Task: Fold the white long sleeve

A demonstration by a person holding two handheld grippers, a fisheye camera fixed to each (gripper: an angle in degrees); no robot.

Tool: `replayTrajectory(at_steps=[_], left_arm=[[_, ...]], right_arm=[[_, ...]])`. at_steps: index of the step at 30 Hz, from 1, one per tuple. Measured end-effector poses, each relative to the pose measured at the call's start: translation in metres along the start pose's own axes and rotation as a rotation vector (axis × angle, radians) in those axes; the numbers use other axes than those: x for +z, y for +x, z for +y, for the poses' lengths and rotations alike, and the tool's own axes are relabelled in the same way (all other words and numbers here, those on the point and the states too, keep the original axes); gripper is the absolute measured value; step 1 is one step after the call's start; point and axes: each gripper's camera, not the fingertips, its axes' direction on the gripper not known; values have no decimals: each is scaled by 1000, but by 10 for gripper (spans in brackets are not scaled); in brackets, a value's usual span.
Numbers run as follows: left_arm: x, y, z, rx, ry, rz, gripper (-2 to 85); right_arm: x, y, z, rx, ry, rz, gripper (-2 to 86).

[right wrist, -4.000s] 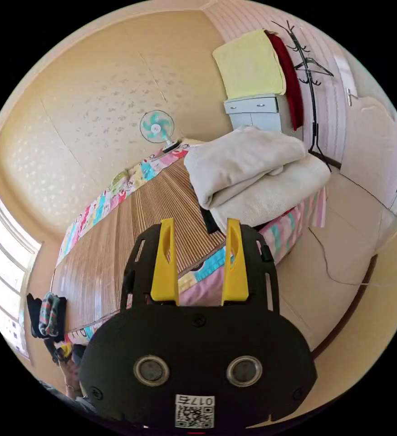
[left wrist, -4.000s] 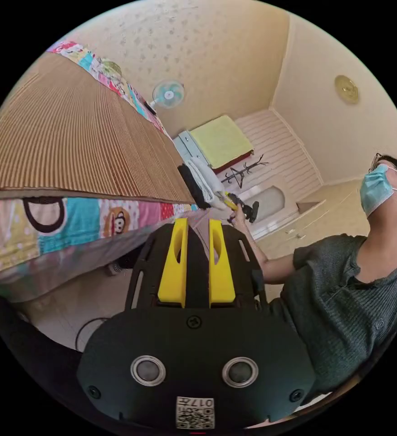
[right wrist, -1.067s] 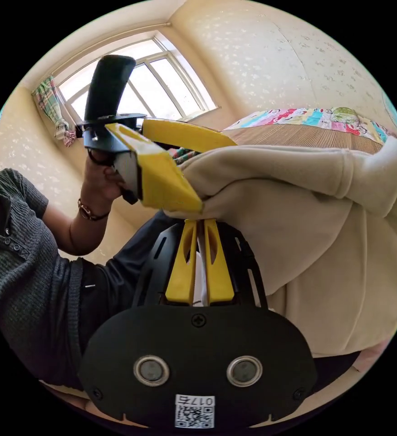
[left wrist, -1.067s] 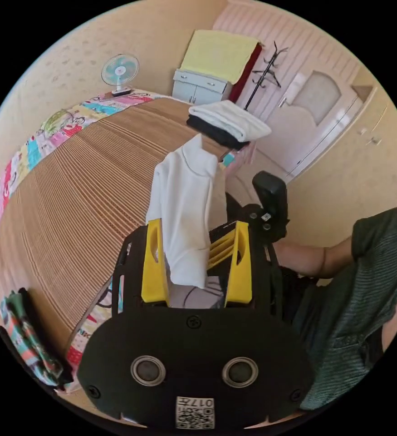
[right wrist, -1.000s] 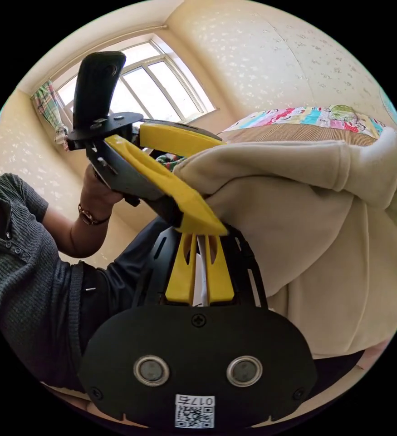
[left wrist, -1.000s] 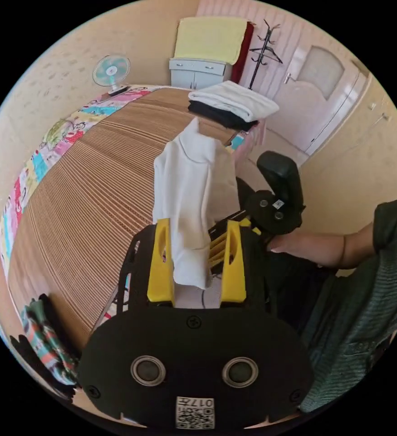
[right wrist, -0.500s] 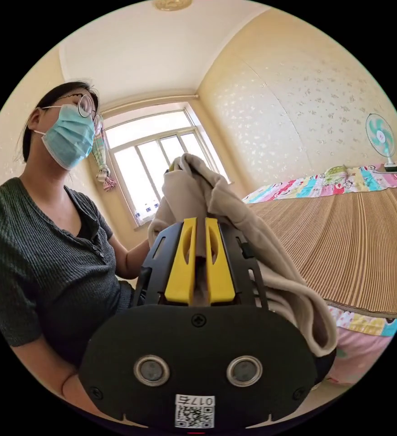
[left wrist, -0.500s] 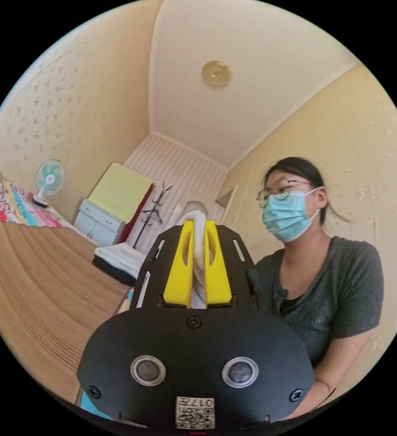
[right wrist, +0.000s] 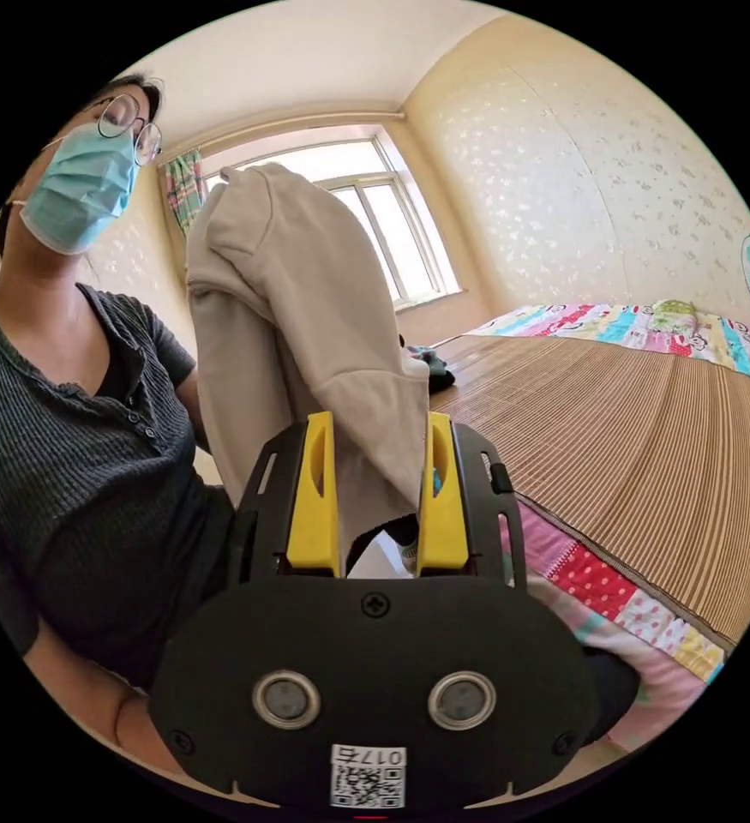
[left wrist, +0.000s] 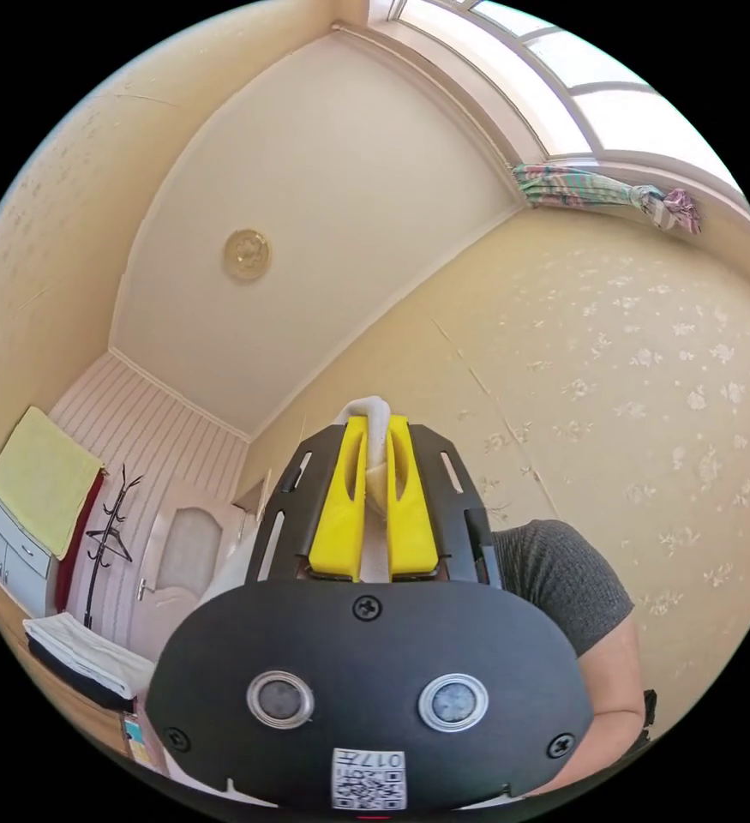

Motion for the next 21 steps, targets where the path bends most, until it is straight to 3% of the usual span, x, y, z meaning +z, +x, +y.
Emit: replayTrajectory(at_steps=[5,7,9,11,13,15,18,21], left_arm=[[-6,7,-10,-20,34,-92,24],[-12,8,-12,-35,66,-89,25],[-19,20,-24,-24,50,-166,27],[-22,29,-37,-39,-17,-282,26],[-27,34,-56,-55,-156,-420,26],[-40,40,-73,-92,-296,-719,25],[-29,34,-78,-129,-511,-1005,20],[0,29,-72,-79,-595,-1063,13]], right_arm=[[35,-19,-17,-49,-52,-13,118],[23,-24,-28,-1,-28,264,51],[0,-25,-43,54,6,476,44],[-37,-31,-62,92,122,636,42],[-99,-40,-86,177,385,684,40],[-137,-47,-105,247,540,686,40],[-165,-86,-139,143,729,769,41],[-162,-129,-167,65,827,865,41]])
